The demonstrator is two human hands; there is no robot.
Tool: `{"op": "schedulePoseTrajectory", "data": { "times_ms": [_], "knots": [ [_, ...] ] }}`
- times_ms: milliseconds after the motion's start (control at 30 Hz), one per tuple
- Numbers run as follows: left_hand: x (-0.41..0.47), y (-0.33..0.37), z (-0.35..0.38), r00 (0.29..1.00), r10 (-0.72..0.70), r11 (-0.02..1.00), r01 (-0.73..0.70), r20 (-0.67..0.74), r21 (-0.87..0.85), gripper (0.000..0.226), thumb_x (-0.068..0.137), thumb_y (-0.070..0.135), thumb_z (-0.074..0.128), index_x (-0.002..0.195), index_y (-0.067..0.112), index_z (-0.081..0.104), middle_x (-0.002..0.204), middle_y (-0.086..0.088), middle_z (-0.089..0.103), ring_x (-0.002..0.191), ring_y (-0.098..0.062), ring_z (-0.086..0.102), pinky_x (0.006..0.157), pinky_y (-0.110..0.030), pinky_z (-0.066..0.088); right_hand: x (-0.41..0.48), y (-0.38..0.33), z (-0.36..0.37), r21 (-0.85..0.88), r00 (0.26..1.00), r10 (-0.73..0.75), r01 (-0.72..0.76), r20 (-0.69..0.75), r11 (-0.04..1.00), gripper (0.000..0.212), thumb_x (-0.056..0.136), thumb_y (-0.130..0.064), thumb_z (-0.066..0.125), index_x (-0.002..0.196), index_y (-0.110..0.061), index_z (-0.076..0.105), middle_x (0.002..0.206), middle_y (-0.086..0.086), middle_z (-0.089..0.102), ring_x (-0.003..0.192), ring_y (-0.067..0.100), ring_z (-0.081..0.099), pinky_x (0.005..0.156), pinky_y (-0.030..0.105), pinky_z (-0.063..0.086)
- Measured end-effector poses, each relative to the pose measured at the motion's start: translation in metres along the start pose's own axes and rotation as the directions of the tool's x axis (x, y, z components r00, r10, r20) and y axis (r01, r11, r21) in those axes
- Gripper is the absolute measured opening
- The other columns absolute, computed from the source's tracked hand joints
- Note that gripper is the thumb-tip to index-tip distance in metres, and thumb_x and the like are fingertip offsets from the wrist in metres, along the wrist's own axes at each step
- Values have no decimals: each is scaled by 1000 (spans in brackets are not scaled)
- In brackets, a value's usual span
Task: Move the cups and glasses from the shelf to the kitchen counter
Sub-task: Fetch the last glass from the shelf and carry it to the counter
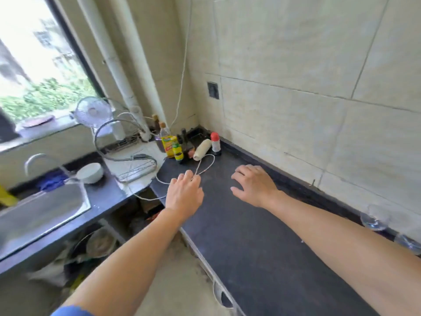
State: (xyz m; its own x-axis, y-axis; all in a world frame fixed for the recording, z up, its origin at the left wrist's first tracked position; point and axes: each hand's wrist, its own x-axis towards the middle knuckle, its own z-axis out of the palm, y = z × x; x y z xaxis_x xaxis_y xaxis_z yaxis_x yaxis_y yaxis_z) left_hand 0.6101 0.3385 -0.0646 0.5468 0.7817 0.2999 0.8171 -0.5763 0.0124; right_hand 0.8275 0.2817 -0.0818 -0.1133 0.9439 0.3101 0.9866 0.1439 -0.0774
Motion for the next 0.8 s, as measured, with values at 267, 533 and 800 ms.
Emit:
{"op": "schedulePoseTrajectory", "data": {
  "times_ms": [267,533,800],
  "knots": [
    [-148,-154,-74,914,-393,903,404,-102,145,20,86,27,54,97,11,60,102,-9,58,95,-30,56,79,-39,41,77,-205,20,14,903,-430,430,-20,903,35,76,-40,63,96,-12,67,93,7,64,84,29,60,74,40,49],
    [-307,-286,-135,765,-610,726,644,-207,239,23,85,30,55,98,13,62,100,-7,61,92,-27,58,81,-39,46,113,-428,36,104,727,-675,687,-127,719,35,78,-40,62,98,-12,65,100,8,66,90,29,62,78,39,50],
    [-437,-377,-177,567,-763,491,821,-311,292,22,84,31,55,96,14,63,98,-7,59,90,-27,57,78,-40,46,120,-611,44,153,523,-805,852,-281,500,39,78,-36,66,107,-11,65,112,12,65,99,30,61,84,42,51]
  ]
}}
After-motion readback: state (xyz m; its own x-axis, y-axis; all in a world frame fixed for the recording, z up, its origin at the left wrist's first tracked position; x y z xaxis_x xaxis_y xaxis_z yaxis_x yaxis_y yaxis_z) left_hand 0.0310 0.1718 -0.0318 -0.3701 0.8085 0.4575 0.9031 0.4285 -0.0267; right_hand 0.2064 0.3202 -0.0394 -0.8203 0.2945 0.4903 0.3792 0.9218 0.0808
